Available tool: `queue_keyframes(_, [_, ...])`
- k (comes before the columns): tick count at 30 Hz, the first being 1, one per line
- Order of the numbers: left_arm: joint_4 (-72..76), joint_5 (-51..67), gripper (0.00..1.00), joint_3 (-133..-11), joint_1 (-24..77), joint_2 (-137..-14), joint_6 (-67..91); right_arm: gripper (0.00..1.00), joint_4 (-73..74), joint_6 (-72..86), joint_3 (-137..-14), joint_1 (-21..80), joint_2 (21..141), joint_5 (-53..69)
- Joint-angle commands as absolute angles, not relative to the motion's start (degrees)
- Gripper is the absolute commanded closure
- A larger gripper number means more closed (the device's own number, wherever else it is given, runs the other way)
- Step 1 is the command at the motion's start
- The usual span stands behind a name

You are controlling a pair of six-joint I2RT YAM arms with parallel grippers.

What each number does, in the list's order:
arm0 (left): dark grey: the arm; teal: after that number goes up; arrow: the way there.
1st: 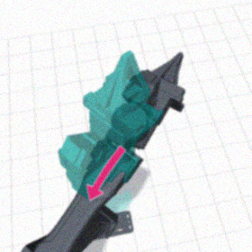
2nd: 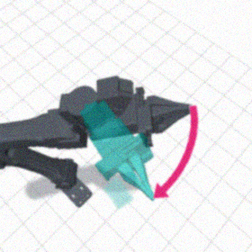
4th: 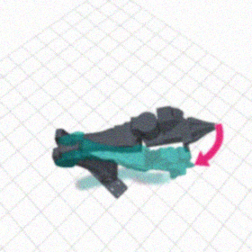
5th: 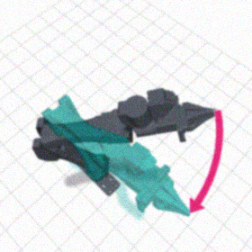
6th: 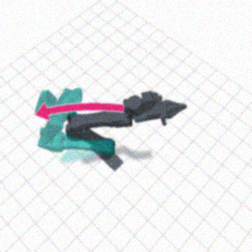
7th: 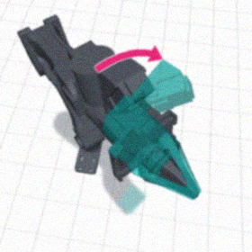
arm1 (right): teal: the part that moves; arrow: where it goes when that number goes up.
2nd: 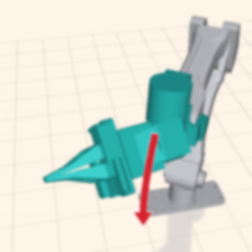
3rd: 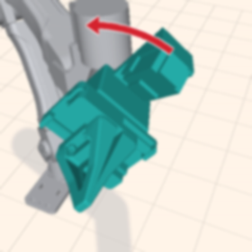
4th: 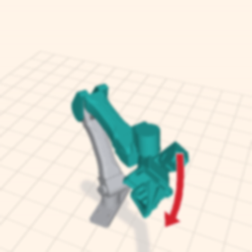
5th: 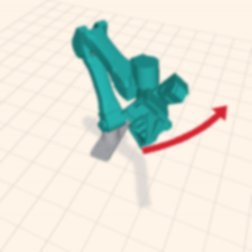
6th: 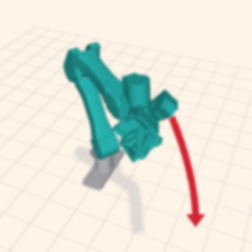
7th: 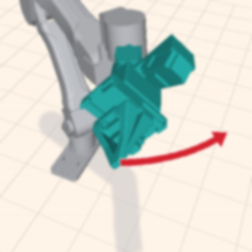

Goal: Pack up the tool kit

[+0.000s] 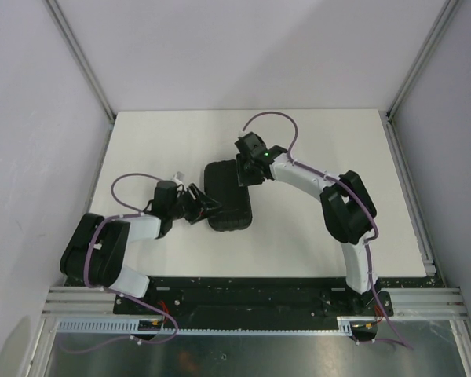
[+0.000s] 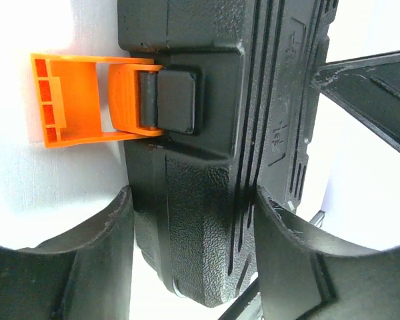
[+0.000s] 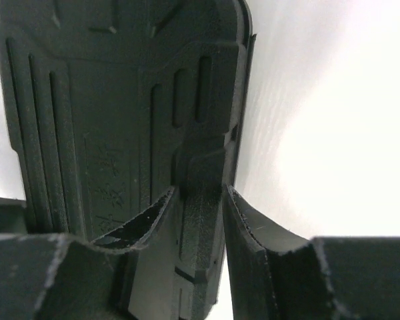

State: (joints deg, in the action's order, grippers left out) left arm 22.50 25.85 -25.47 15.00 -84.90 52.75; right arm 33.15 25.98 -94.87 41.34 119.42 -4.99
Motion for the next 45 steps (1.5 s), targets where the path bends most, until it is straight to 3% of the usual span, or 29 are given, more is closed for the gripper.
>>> queue_keyframes(1, [25.4, 26.8, 0.55, -28.6, 17.0, -83.7, 51.4, 0.83, 40.3, 25.6, -86.1, 40.3, 128.2, 0.6])
queue_keyframes(3, [25.4, 27.4, 0.68, -30.4, 17.3, -82.8, 51.6, 0.83, 40.0, 25.4, -85.9, 39.9, 127.9, 1.5])
queue_keyframes(6, [25.3, 28.0, 0.78, -33.1, 17.9, -82.0, 52.3, 0.82, 39.3, 25.6, -85.5, 39.1, 127.4, 3.2])
queue_keyframes(9, [24.0, 27.8, 0.79, -35.2, 18.5, -81.3, 52.6, 0.79, 37.6, 25.7, -84.3, 38.1, 126.3, 5.7])
queue_keyframes(14, [16.9, 22.7, 0.7, -36.6, 18.9, -79.4, 49.2, 0.68, 35.1, 25.4, -82.7, 36.1, 124.1, 8.0])
queue_keyframes(18, [15.5, 21.8, 0.69, -35.9, 19.1, -78.5, 49.6, 0.62, 33.4, 25.1, -80.8, 34.5, 122.9, 9.5])
queue_keyframes(27, [15.5, 22.4, 0.81, -38.7, 21.4, -77.6, 49.4, 0.58, 30.4, 25.3, -78.1, 32.7, 122.9, 16.5])
queue_keyframes(37, [15.5, 22.1, 0.84, -40.7, 22.8, -77.8, 49.3, 0.49, 26.3, 26.4, -75.1, 29.9, 121.8, 22.4])
queue_keyframes(40, [15.5, 22.2, 0.85, -41.5, 23.2, -78.4, 49.4, 0.52, 24.7, 27.2, -73.6, 28.7, 121.8, 24.3])
queue_keyframes(45, [15.5, 21.8, 0.85, -44.0, 24.6, -79.5, 49.1, 0.75, 21.8, 28.6, -70.8, 26.2, 121.2, 28.0])
